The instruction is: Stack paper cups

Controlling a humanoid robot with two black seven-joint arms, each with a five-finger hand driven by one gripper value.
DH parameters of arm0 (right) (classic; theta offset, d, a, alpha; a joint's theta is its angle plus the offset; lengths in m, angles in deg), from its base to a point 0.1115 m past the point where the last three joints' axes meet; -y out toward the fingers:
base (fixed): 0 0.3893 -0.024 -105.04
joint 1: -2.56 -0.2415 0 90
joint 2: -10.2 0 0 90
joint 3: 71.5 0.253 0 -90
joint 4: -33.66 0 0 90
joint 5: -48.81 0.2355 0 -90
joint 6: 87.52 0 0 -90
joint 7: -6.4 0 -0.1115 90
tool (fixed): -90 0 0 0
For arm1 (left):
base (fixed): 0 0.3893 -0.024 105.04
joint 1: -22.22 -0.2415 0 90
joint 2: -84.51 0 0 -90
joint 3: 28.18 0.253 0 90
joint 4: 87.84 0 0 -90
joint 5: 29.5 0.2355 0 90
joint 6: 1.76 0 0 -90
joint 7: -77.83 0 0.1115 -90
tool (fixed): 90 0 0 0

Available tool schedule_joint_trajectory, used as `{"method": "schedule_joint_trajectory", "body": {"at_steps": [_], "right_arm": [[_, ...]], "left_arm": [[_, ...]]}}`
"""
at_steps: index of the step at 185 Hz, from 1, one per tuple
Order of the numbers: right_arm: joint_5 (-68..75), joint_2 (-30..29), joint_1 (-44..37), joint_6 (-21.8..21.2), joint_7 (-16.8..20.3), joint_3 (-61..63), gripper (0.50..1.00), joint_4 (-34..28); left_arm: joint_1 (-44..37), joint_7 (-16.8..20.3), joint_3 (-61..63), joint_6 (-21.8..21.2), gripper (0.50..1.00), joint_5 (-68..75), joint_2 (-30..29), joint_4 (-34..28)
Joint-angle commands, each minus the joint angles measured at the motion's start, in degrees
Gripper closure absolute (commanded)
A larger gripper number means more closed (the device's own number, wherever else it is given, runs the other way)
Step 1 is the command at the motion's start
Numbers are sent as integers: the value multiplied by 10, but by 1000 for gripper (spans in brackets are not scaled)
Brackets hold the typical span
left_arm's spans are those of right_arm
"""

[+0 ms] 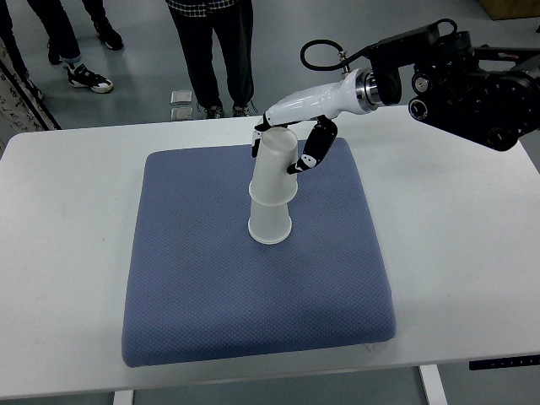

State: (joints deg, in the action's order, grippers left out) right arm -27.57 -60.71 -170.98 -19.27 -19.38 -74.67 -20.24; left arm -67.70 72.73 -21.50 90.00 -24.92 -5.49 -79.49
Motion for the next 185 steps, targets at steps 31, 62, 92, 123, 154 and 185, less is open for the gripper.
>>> {"method": "schedule_joint_trajectory", "body": {"at_steps": [31,62,92,123,154,185], "right_arm": [[-3,-22,21,22,13,-5,846,19],[0,-34,30,36,23,-6,595,26],[7,-34,38,26,23,-6,579,27],[11,-28,37,27,23,-4,579,27],[60,-28,51,34,25,1,579,56],[234,-46,108,63,30,5,581,162]], "left_arm": [[0,0,0,0,500,0,0,0],[0,0,0,0,500,0,0,0],[0,0,0,0,500,0,0,0],[0,0,0,0,500,0,0,0],[0,0,0,0,500,0,0,0],[0,0,0,0,500,0,0,0]]}}
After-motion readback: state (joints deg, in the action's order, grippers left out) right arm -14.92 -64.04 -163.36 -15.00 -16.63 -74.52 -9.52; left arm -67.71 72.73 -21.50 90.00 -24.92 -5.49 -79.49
